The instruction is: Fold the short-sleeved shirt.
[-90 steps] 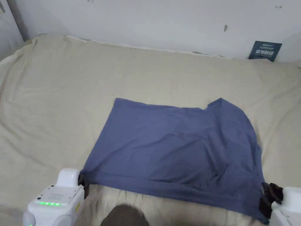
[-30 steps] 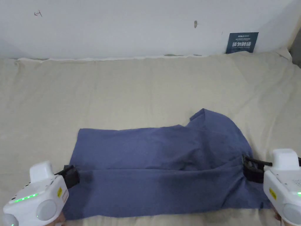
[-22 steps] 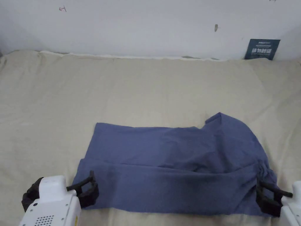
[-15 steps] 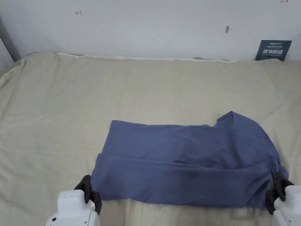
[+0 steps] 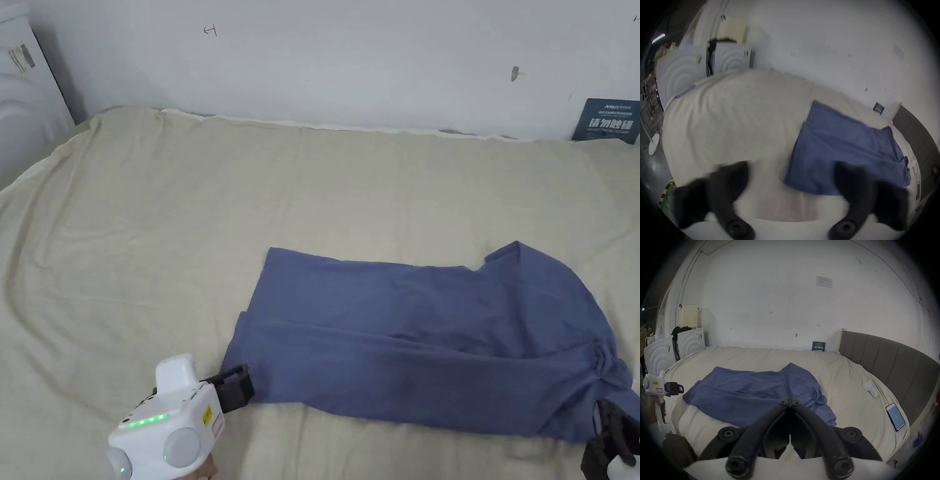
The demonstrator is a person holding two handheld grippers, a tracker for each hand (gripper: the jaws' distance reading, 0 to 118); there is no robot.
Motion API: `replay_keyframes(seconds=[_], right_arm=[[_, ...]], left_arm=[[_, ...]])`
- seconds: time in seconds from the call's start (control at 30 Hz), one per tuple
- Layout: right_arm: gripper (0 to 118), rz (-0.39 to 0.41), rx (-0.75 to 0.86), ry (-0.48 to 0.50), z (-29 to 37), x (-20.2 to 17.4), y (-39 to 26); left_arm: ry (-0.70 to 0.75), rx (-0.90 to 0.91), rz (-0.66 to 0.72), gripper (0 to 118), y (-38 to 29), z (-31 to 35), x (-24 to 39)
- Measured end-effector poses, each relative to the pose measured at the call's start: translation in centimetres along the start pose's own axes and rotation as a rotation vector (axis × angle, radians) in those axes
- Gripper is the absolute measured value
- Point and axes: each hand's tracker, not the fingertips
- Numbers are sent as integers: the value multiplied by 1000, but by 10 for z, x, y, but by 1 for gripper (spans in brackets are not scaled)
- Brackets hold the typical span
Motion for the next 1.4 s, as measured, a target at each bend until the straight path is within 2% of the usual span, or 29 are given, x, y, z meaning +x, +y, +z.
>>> replay_keyframes(seconds=[0.07, 0.17, 0.2, 0.23, 0.3, 0.33, 0.37, 0.4, 0.47, 0.5, 0.57, 0.6, 0.67, 0.7, 0.73, 0.83, 0.87, 0.93, 0.97, 1.0, 1.03, 1.07, 1.1, 1.13, 1.17, 1.2, 1.23, 1.33, 1.4], right_arm=[[0, -5, -11, -5, -3, 5, -2], [0, -21, -31, -20, -8, 13, -4], [0, -27, -38, -24, -12, 16, -5], [0, -23, -46, -30, -14, 17, -6], [0, 7, -79, -54, -20, 20, -10], [0, 11, -89, -56, -23, 23, -12], [0, 11, -103, -55, -27, 26, -15], [0, 9, -128, -61, -31, 28, -19], [0, -2, -166, -55, -41, 39, -27], [0, -95, -188, -8, -46, 51, -26], [1, -137, -215, -20, -55, 70, -28], [10, -111, -282, -58, -64, 78, -26], [76, -28, -409, -60, -80, 94, -24], [103, 6, -471, -30, -92, 103, -27], [110, 32, -463, -26, -99, 111, -31], [110, 64, -443, -179, -119, 125, -43], [110, 40, -440, -171, -123, 130, -44], [109, -76, -449, -63, -129, 141, -46], [106, -91, -472, -50, -133, 142, -48], [93, -90, -507, -43, -140, 141, -51], [64, -74, -541, -36, -145, 138, -54], [50, -31, -538, -9, -146, 133, -59], [47, 2, -498, 26, -146, 125, -61], [36, 53, -482, -33, -144, 117, -61], [22, 60, -483, -29, -144, 114, -60], [4, 22, -490, -9, -145, 112, -60], [4, -19, -487, -4, -144, 111, -58], [4, 12, -497, -45, -139, 107, -49], [4, -37, -457, -69, -125, 109, -35]], left_arm=[[20, 21, -27, 117, -5, -7, 8], [46, -79, -115, 115, -4, -26, 24], [81, -69, -194, 108, -6, -23, 33], [143, -45, -294, 92, -7, -16, 43], [53, 23, -349, 46, -9, -4, 51], [62, 51, -403, 35, -11, 3, 62], [66, 59, -457, 35, -11, 8, 68], [51, 70, -500, 6, -14, 10, 77], [22, 35, -489, 6, -13, 10, 82], [25, 41, -474, 6, -10, 13, 79], [51, 76, -408, 6, -10, 23, 77], [62, 92, -384, 6, -6, 29, 74], [52, 104, -374, 6, 4, 37, 66], [46, 113, -383, 6, 8, 41, 65], [37, 127, -393, 6, 12, 45, 65], [30, 154, -417, 6, 17, 51, 66], [28, 147, -417, 6, 19, 51, 66], [31, 144, -409, 6, 19, 51, 68], [32, 137, -410, 6, 19, 49, 67], [32, 126, -413, 6, 19, 47, 66], [32, 120, -416, 6, 18, 44, 67], [34, 113, -417, 6, 17, 42, 67], [35, 111, -418, 6, 16, 41, 67], [36, 110, -418, 6, 15, 41, 67], [36, 109, -419, 6, 14, 39, 66], [37, 107, -420, 6, 13, 38, 66], [38, 101, -411, 6, 14, 36, 65], [31, 87, -366, 6, 17, 38, 61], [-4, 79, -329, 6, 20, 42, 55]])
